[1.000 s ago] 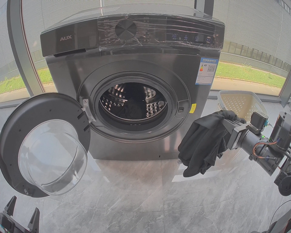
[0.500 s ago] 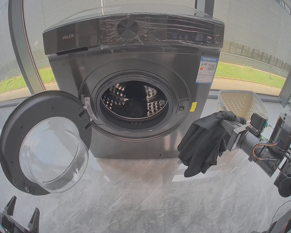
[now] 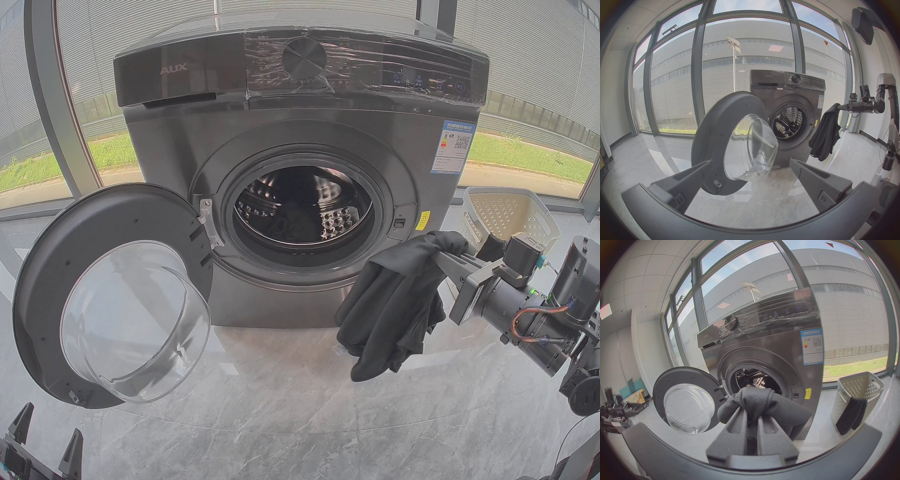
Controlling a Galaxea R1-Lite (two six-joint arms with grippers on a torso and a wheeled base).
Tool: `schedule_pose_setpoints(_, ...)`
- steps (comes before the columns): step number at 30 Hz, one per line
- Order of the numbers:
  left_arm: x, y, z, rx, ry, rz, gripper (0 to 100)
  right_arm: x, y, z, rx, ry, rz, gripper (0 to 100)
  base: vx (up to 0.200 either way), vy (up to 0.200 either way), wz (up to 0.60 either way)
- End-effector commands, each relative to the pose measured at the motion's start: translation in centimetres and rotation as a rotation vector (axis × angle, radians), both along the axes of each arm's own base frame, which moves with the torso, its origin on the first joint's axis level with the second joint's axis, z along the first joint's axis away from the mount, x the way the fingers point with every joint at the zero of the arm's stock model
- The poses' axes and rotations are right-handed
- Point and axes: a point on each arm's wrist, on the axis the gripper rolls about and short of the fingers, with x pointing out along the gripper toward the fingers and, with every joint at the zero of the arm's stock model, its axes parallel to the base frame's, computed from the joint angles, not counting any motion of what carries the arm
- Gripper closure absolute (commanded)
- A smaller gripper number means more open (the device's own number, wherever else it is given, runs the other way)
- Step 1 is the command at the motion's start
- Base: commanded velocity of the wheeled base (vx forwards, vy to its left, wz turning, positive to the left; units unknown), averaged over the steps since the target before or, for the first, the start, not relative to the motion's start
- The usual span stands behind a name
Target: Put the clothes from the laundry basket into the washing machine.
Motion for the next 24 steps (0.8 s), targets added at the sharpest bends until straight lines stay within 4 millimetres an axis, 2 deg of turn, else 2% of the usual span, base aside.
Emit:
schedule_pose_setpoints(1,0.0,0.0,-0.5,0.001,-0.001,-0.001,0,-0.1,1.3,-0.2,0.005,0.007,0.046,100,0.000,0.000,0.00)
schedule_pose_setpoints(9,0.0,0.0,-0.5,0.019,0.000,-0.004,0,1.0,2.8,-0.8,0.020,-0.007,0.046,100,0.000,0.000,0.00)
schedule_pose_setpoints(16,0.0,0.0,-0.4,0.018,-0.012,-0.012,0,1.6,5.4,-0.2,0.051,-0.042,0.079,100,0.000,0.000,0.00)
schedule_pose_setpoints(18,-0.4,-0.1,1.4,0.001,-0.113,-0.016,0,1.4,6.1,-0.2,0.055,-0.043,0.099,100,0.000,0.000,0.00)
schedule_pose_setpoints(19,-1.1,-0.1,3.4,-0.002,-0.191,-0.024,0,1.4,6.4,-0.1,0.057,-0.047,0.106,100,0.000,0.000,0.00)
schedule_pose_setpoints(21,-1.2,-0.1,4.1,-0.001,-0.196,-0.035,0,1.5,6.5,-0.1,0.058,-0.048,0.111,100,0.000,0.000,0.00)
schedule_pose_setpoints(24,0.1,-0.3,4.7,0.004,-0.059,-0.151,0,2.1,7.4,-0.4,0.055,-0.049,0.143,100,0.000,0.000,0.00)
